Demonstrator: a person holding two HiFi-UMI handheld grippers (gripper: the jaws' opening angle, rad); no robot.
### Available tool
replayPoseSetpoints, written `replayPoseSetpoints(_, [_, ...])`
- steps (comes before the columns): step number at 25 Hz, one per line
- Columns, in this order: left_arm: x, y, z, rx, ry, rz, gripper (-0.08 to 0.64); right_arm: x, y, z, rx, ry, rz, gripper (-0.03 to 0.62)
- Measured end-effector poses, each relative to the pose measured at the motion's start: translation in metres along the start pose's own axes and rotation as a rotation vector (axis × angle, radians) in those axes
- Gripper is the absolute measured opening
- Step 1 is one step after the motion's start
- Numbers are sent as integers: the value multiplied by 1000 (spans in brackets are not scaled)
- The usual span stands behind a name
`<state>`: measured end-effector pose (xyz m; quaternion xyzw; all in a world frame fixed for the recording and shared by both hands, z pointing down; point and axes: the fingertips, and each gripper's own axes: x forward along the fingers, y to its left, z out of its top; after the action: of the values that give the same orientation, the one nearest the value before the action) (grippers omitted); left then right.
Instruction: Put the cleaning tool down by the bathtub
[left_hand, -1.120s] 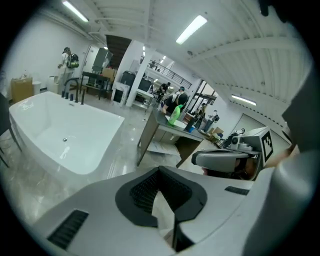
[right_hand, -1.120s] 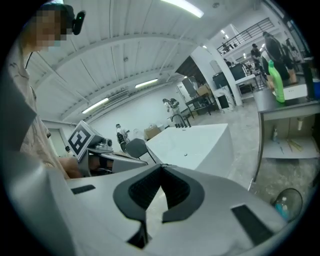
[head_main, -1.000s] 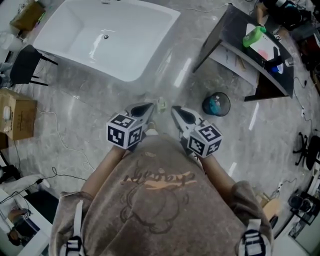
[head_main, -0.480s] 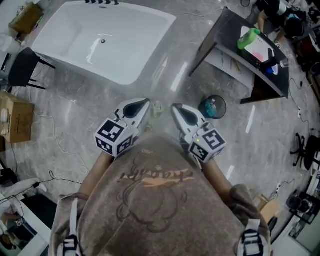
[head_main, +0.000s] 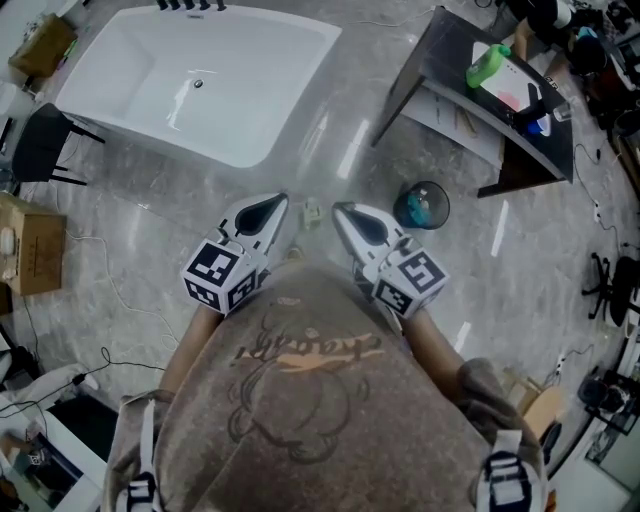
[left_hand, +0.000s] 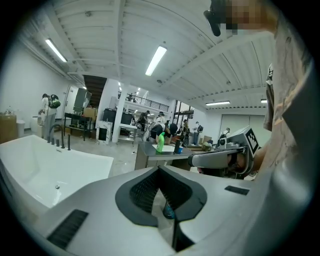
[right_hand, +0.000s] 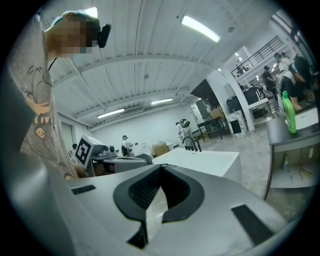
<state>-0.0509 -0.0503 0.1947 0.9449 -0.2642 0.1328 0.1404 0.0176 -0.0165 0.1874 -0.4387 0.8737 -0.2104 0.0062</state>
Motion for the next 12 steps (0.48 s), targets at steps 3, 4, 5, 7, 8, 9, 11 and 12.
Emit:
replayPoseSetpoints(3, [-2,1,-5,4,5,19,0,0,1,-3,4,4,2,-2])
replayPoseSetpoints(4, [-2,0,-6,3,8,16,2,1,2,-4,4,4,5,-2])
replayPoseSetpoints(5, [-3,-2,-8,-1,14,8,2,1,4,-3,5,4,8,-2])
replayPoseSetpoints(7, [-4,-6,-12,-15,32,-13,2,1,7,-3,5,5,17,-2])
replayPoseSetpoints(8, [-4,-7,-15,-26,39,-22,2,2,8,-4,5,6,20,-2])
replayPoseSetpoints(9, [-4,-7,-17,-39,43,-31,2,3,8,-4,6,6,23,-2])
replayPoseSetpoints(11, [-4,-9,-21,-67,39,-46,2,4,8,-6,6,7,25,-3])
replayPoseSetpoints(12, [-5,-10,-24,-78,34,-53,2,4,7,-6,7,7,24,-2])
